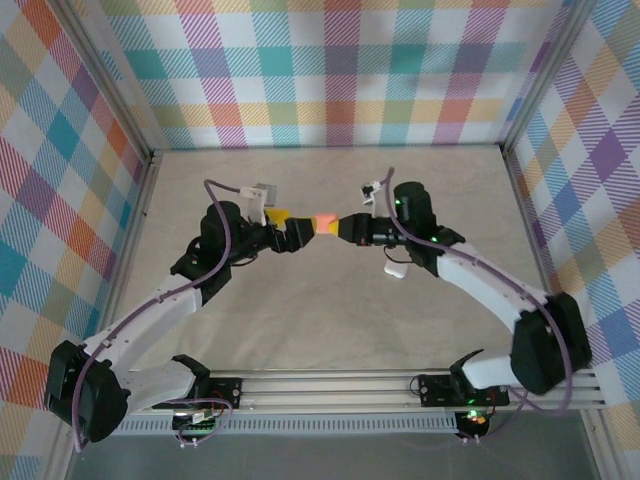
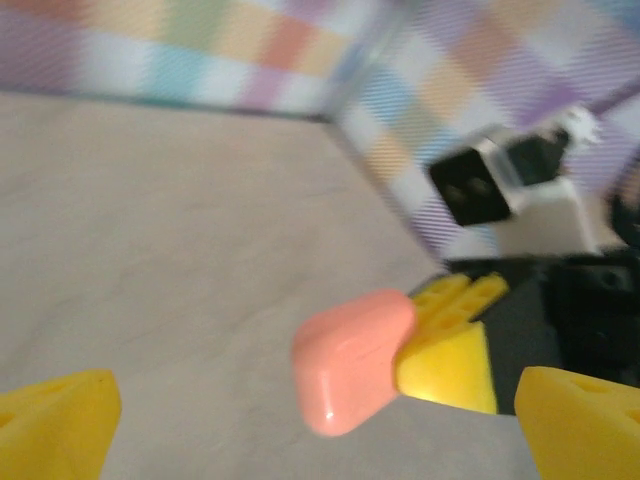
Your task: Insert the wireless bluetooth earbuds into the charging case
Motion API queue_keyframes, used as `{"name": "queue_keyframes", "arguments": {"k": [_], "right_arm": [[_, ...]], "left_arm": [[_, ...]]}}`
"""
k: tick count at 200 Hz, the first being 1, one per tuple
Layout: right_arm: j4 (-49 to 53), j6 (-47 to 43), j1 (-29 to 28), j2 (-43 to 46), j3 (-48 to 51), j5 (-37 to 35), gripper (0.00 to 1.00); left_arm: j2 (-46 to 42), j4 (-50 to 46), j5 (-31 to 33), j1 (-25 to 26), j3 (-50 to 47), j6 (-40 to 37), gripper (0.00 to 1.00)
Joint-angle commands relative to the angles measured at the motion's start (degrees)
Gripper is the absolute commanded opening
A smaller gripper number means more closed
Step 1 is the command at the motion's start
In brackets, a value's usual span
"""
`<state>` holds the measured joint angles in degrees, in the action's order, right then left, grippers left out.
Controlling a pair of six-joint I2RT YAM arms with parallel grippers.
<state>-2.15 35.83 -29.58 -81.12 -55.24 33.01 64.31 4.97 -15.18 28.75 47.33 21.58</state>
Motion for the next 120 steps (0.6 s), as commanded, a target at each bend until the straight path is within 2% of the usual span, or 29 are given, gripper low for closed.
{"name": "queue_keyframes", "arguments": {"k": [1, 22, 71, 85, 106, 120], "right_arm": [[6.07, 2.92, 0.27, -8.27, -1.79, -1.85, 0.0], [5.75, 4.41, 0.16, -16.53, -4.95, -0.67, 0.01], [12.26, 2.27, 0.14, -26.54, -10.16, -4.21, 0.09], [14.17, 2.09, 0.15, -27.87, -10.88, -4.9, 0.18], [18.59, 1.63, 0.14, -28.46, -12.55, -6.47, 0.37], [20.21, 1.2, 0.14, -26.8, -12.61, -8.03, 0.45]], "left_arm": [[-0.31, -19.5, 24.78, -1.28, 2.36, 7.2, 1.0], [0.57, -20.35, 20.69, -3.0, 1.59, 1.14, 1.0], [1.71, -26.01, 20.98, -3.18, 1.88, -3.01, 1.0], [2.3, -26.95, 21.55, -3.19, 2.24, -3.28, 1.0], [3.46, -28.79, 21.86, -3.27, 3.55, -4.16, 1.0], [3.96, -29.77, 22.26, -3.33, 4.42, -4.85, 1.0]]}}
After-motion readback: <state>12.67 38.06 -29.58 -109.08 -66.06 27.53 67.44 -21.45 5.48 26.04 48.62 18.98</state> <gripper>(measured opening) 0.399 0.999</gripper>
